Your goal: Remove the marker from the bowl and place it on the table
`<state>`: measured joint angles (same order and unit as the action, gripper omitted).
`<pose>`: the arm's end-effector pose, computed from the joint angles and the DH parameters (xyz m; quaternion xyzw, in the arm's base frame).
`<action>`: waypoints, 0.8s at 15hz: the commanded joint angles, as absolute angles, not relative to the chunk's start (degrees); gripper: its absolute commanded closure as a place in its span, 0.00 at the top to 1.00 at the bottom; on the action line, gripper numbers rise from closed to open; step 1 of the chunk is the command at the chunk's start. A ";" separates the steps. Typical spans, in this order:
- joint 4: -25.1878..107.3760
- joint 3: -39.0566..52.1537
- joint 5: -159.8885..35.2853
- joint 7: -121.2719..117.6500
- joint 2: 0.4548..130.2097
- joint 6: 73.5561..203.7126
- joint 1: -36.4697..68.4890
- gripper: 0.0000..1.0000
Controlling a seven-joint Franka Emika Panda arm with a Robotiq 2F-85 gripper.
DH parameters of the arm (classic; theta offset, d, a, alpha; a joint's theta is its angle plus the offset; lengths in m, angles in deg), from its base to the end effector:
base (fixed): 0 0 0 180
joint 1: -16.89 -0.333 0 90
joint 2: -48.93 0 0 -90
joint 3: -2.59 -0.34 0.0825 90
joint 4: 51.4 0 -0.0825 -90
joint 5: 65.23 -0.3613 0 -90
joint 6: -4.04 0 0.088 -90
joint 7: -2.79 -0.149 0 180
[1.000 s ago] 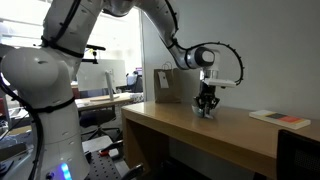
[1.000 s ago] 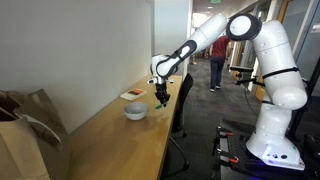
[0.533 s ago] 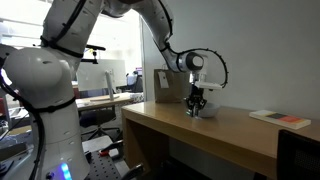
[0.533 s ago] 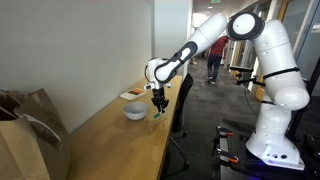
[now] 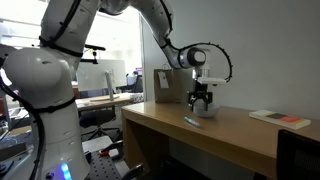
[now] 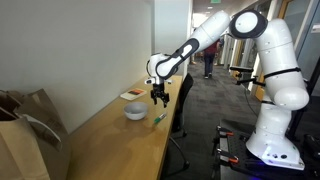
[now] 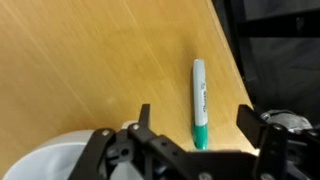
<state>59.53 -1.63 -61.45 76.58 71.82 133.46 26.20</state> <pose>0.5996 -0.0590 0.2688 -0.8138 -0.5798 0.0356 0.0160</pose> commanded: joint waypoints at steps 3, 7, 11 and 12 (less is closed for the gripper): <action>60.90 -0.16 -64.55 67.56 62.71 126.27 25.28 1.00; 57.47 0.93 -63.59 54.53 58.68 117.82 23.44 1.00; 54.48 0.67 -64.62 46.89 57.78 114.45 22.51 1.00; 54.03 0.59 -64.81 46.56 57.91 114.58 22.40 1.00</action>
